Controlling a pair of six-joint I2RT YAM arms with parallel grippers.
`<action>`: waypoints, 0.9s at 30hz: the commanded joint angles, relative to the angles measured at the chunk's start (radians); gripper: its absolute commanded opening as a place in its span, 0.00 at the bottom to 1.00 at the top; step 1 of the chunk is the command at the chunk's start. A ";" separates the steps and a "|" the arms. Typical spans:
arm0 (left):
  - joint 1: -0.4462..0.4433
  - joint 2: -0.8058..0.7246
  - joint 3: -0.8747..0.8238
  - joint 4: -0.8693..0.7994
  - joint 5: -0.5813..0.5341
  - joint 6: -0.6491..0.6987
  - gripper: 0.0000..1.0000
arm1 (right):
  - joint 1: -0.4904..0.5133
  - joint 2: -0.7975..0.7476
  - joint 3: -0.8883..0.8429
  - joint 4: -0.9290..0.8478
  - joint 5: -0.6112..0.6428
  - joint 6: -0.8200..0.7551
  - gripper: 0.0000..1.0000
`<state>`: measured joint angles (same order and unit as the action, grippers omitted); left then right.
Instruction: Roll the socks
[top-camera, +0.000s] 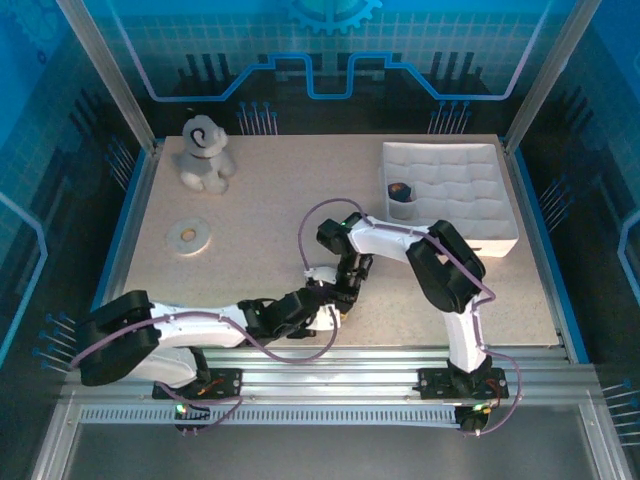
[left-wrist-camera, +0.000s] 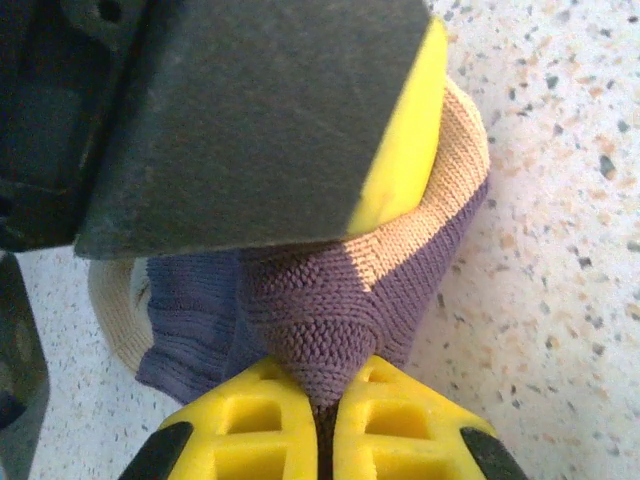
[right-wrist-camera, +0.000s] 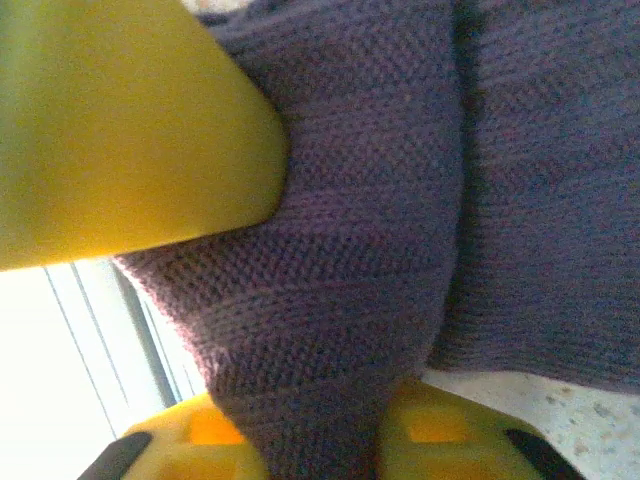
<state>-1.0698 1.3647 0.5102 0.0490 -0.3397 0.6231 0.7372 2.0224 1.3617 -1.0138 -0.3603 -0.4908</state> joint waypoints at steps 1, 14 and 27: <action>0.016 0.068 0.026 -0.154 0.104 -0.051 0.00 | -0.063 -0.040 -0.091 0.143 0.156 0.049 0.28; 0.197 -0.013 0.021 -0.264 0.390 -0.054 0.00 | -0.185 -0.399 -0.363 0.409 0.090 0.121 0.38; 0.398 0.154 0.177 -0.432 0.629 -0.051 0.00 | 0.000 -1.022 -0.850 0.932 0.452 0.039 0.51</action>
<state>-0.6975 1.4631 0.6937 -0.2127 0.2272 0.5751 0.6636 1.0420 0.5648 -0.2298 -0.0490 -0.3756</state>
